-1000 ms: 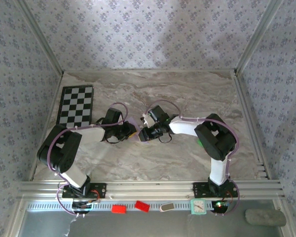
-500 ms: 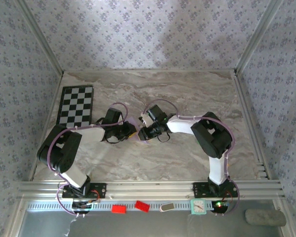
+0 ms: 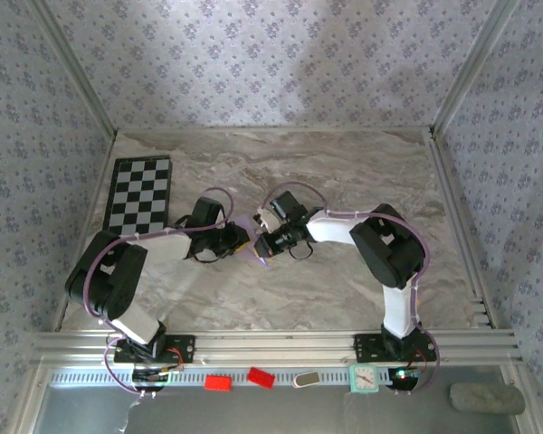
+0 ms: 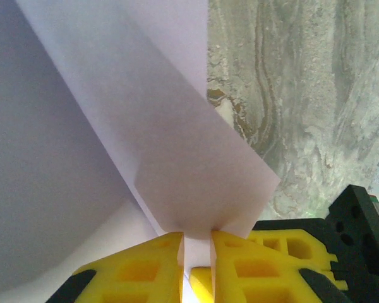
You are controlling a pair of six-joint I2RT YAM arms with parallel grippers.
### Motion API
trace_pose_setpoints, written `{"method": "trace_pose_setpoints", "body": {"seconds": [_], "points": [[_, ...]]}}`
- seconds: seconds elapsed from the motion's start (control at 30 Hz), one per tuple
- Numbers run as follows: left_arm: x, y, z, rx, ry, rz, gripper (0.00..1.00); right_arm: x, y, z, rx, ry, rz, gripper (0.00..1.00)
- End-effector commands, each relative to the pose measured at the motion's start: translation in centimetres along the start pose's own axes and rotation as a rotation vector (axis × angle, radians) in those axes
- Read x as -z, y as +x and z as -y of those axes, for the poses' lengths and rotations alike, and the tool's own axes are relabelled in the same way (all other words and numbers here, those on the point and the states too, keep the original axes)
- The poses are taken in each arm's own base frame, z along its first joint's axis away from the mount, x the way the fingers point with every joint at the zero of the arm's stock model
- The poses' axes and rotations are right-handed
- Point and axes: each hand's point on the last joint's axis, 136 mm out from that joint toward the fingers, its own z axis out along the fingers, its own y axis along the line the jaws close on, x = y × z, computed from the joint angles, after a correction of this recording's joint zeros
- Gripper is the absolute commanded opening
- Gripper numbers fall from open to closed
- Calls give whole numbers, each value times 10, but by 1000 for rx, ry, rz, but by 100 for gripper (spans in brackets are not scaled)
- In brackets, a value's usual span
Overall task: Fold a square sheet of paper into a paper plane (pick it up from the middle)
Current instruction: Fourth fold the wing at the center of the table.
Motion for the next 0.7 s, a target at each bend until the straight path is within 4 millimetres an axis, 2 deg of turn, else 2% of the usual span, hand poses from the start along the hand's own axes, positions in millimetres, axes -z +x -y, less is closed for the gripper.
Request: {"method": "trace_pose_setpoints", "body": {"seconds": [0.0, 0.37, 0.67], "points": [[10, -3, 11, -36, 18, 30, 18, 2, 1, -8, -39, -103, -6, 0], [9, 0, 12, -37, 44, 24, 19, 6, 4, -10, -168, -249, -19, 0], [3, 2, 9, -33, 52, 9, 19, 3, 9, 0, -253, -255, -56, 0]]}}
